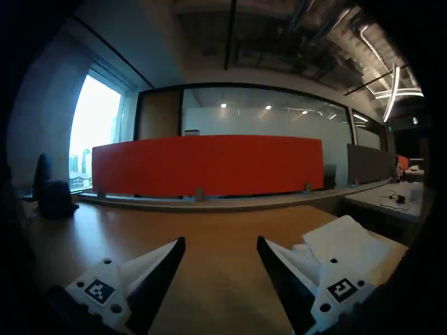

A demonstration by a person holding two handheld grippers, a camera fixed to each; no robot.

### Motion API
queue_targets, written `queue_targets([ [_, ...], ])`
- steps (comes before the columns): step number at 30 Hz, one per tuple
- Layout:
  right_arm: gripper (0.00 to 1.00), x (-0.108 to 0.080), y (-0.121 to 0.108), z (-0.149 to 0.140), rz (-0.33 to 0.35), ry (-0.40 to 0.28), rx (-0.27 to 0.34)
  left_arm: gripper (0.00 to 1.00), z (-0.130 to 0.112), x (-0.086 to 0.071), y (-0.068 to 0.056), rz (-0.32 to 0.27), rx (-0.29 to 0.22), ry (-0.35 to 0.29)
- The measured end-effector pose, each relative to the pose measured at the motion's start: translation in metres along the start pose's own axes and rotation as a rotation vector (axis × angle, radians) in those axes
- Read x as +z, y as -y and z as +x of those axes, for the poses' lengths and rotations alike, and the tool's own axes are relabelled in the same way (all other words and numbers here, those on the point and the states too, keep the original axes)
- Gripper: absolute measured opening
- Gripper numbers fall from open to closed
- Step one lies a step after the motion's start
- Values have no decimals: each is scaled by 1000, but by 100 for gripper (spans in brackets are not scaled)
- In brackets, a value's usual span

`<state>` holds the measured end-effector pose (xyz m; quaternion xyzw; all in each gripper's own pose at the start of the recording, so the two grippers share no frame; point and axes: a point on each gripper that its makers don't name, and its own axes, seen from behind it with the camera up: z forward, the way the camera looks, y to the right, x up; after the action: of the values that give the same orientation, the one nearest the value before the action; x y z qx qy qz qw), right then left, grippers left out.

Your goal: Fold towel

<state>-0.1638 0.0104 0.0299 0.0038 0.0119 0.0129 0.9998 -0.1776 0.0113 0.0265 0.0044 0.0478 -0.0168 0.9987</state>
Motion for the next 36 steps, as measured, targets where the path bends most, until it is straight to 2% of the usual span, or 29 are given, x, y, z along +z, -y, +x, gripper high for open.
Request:
queue_targets([
  [36,99,-2,5,1,14,-10,-13,97,0,0,0,0,0,0],
])
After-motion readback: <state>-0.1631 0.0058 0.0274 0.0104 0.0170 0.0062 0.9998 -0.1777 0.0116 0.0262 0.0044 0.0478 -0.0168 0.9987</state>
